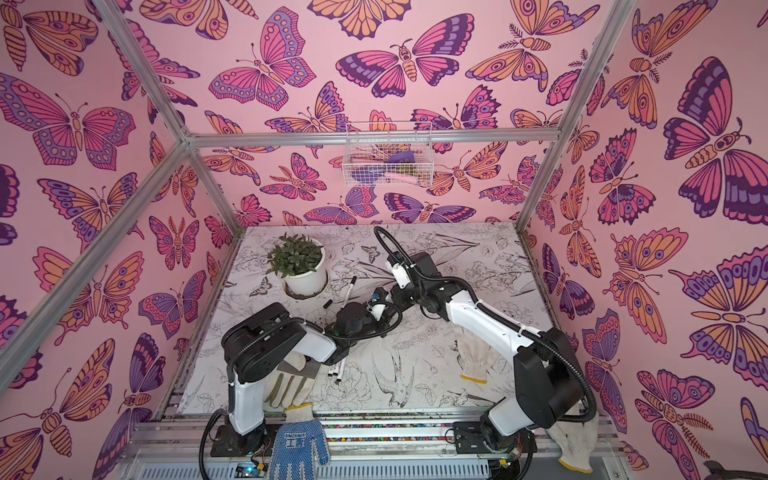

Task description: Insert the pens into the pen caps

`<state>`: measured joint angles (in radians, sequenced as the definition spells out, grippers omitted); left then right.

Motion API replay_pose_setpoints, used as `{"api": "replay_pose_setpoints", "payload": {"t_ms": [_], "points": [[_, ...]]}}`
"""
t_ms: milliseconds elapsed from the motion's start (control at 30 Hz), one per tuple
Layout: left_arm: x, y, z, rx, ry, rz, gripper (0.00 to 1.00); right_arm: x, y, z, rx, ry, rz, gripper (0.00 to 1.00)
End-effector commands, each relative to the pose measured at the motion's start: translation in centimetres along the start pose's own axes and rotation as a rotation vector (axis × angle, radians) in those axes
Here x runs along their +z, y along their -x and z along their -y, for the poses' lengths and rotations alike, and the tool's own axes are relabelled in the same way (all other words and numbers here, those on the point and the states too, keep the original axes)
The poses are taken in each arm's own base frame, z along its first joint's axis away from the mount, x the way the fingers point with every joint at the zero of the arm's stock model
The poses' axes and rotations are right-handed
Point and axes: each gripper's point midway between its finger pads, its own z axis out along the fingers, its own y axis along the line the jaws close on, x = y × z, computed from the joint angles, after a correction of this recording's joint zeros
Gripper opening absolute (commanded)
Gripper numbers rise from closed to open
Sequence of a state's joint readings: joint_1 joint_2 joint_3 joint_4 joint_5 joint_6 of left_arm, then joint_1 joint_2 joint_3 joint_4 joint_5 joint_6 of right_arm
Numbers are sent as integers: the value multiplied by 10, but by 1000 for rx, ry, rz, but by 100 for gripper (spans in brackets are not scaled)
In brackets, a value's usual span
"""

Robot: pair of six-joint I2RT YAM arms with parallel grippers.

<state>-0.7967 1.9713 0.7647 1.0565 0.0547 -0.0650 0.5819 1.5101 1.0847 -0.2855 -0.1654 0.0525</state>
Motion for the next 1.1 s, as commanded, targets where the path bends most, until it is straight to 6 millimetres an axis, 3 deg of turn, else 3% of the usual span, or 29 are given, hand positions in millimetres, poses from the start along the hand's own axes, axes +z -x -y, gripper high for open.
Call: {"api": "replay_pose_setpoints", "payload": {"t_ms": [0,200,300,400,533,733,1067], "points": [[-61,230,-28,-20,84,696,0,-17,-171,-41,142,179,-653,0],[-85,232,0,-58,-47,684,0,-49,-83,-43,179,232,-342,0],[-97,229,3,-134,-87,675,0,-67,-57,-40,239,293,-244,0],[-98,229,16,-134,-117,612,0,-81,-41,-49,244,373,-183,0],[-90,225,51,-48,-197,493,0,-94,-26,-61,237,441,-135,0],[-91,218,68,-103,-307,431,0,-110,0,-63,219,444,-58,3],[-69,167,79,-143,-379,255,0,-133,48,-66,194,451,110,28]]}}
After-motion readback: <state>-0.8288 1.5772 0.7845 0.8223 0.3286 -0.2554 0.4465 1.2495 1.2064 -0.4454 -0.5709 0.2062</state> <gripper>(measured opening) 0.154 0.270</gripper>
